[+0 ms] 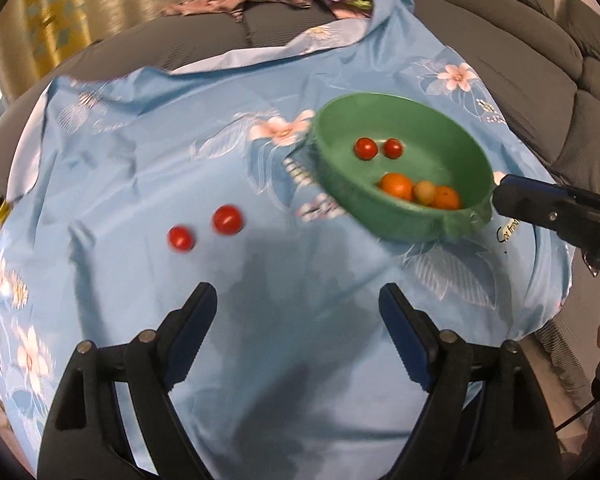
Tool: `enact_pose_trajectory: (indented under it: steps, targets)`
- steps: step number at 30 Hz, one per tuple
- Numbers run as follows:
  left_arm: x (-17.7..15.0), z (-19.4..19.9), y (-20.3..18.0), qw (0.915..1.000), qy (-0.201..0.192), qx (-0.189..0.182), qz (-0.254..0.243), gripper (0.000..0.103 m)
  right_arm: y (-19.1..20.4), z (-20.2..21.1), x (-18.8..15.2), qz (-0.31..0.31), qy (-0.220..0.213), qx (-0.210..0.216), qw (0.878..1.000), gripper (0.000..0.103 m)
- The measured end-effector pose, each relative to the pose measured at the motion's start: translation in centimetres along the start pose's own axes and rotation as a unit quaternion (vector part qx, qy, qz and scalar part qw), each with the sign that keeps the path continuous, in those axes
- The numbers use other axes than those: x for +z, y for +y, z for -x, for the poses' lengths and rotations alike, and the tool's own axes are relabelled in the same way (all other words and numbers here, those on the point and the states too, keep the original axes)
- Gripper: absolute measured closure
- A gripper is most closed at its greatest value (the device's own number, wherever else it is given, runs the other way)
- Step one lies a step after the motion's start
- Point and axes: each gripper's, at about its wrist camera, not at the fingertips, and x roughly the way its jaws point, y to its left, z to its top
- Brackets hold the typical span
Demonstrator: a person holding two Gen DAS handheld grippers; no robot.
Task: Organize fruits
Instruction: 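Move the right gripper to another cherry tomato and close on it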
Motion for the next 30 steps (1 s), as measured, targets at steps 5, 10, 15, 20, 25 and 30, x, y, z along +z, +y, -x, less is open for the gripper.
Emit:
enact_pose_trajectory:
  steps: [5,10,15,20,25,30]
  targets:
    - [-2.2,1.5,2.7,0.9992,0.0,0.015,0.036,0.02,2.6,-0.6,-0.3,0.027,0.008,0.02,0.999,0.072]
    - [-5.0,2.5,5.7,0.9961,0.009,0.032,0.082,0.019,4.8,-2.0,-0.9,0.048,0.027,0.039,0.998,0.072]
    - [-7.0,2.5,7.7,0.9928,0.018,0.034,0.114,0.019,6.4,-3.2,-1.4,0.061,0.046,0.048,0.996,0.072]
    - [-7.8,2.8,8.3,0.9914,0.017,0.034,0.125,0.019,7.4,-3.8,-1.8,0.069,0.057,0.048,0.995,0.072]
    - [-8.0,3.2,8.1,0.9924,0.012,0.039,0.116,0.019,7.8,-4.5,-1.9,0.07,0.065,0.049,0.994,0.072]
    - [-8.1,3.6,8.4,0.9925,0.008,0.062,0.105,0.019,8.3,-5.2,-1.8,0.074,0.07,0.056,0.993,0.072]
